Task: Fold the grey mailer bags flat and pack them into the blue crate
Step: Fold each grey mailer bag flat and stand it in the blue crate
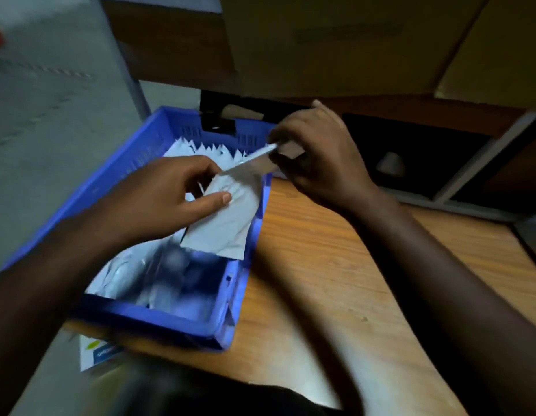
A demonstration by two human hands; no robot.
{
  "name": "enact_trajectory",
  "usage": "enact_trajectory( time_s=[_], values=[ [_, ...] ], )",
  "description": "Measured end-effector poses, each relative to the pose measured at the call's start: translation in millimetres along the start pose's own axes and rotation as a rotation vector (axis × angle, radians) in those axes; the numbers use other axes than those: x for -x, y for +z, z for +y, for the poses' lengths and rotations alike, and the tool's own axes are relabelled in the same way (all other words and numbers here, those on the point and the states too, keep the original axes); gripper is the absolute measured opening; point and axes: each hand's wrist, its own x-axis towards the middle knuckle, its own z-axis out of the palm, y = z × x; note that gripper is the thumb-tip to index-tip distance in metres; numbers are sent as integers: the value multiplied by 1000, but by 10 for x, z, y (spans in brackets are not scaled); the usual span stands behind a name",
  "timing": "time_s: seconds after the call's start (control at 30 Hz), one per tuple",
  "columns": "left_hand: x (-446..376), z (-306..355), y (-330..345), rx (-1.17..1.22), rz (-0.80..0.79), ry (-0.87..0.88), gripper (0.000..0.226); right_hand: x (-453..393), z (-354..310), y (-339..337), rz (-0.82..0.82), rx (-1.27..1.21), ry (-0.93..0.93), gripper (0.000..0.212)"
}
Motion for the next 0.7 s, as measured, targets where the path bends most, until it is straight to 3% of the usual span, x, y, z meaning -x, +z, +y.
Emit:
enact_trajectory(
  time_s=[0.13,0.27,0.4,0.53,0.63,0.7],
  values=[
    [336,-351,-155,-85,30,-122,28,-384,-377,453,-143,-36,-105,20],
    [528,-601,-297,-61,54,-231,19,-589,-621,771,-318,-64,-47,23],
    [624,-762,-162,-106,-191,-361,53,-606,-795,1058,-586,-66,-7,29],
    [634,-796,182,-372,-299,-298,97,-528,-905,1276,-686,-74,19,24],
    [588,-837,327,-421,-341,-284,105,-458,-959,1402,-708,-128,79,26],
    [551,-938,407,-426,-398,-306,104,-415,-971,1465,-659,-210,245,37]
  ],
)
